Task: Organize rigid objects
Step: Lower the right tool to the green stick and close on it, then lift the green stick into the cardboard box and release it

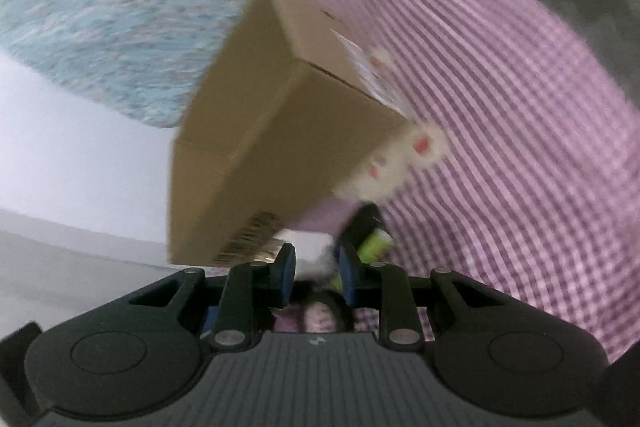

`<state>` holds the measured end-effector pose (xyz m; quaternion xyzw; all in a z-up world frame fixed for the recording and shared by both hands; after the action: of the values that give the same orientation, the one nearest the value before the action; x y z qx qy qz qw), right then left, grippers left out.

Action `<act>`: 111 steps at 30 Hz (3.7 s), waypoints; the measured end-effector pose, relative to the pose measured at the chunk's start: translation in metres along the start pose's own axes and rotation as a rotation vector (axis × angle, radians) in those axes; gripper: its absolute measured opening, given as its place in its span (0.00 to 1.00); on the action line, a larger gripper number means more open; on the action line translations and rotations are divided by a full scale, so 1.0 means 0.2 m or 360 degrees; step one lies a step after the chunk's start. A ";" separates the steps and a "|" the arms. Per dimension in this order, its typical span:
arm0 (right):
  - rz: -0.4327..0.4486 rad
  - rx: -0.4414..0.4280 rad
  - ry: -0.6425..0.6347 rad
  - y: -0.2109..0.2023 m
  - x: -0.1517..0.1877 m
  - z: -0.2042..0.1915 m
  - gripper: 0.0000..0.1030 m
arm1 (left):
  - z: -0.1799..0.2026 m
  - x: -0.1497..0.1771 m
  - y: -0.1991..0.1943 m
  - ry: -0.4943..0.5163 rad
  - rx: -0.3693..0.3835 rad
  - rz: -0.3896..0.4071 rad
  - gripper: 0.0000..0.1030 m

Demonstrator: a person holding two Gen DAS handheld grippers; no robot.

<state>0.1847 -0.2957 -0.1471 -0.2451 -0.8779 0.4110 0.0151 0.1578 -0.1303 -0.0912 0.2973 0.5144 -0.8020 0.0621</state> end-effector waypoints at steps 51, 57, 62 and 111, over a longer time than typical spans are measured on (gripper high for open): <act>-0.0114 -0.0004 0.0074 0.23 0.00 0.16 0.25 | 0.04 0.13 0.39 0.0002 -0.0039 -0.0281 0.20; -0.0128 -0.0002 0.0087 0.22 0.02 0.17 0.25 | 0.05 0.14 0.39 0.0017 -0.0030 -0.0298 0.22; -0.0137 -0.0010 0.0134 0.18 0.01 0.21 0.26 | 0.04 0.14 0.38 -0.0008 -0.0021 -0.0295 0.26; -0.0004 -0.0185 -0.0555 0.10 -0.18 -1.04 0.24 | -0.45 -0.47 -0.46 -0.0383 -0.0079 0.0344 0.13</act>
<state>0.2729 -0.1524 -0.0186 -0.1694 -0.8899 0.3957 -0.1508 0.2336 -0.0294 0.0065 0.2511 0.4879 -0.8075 0.2166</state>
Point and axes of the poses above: each gripper's, at about its wrist camera, not at the fingertips, and y roughly the way its jaws point, z to its right, x to its underside, the point moved 8 cm from there along y, roughly the way its jaws point, and after that the axes turned 10 degrees about x, right-handed, at the moved point
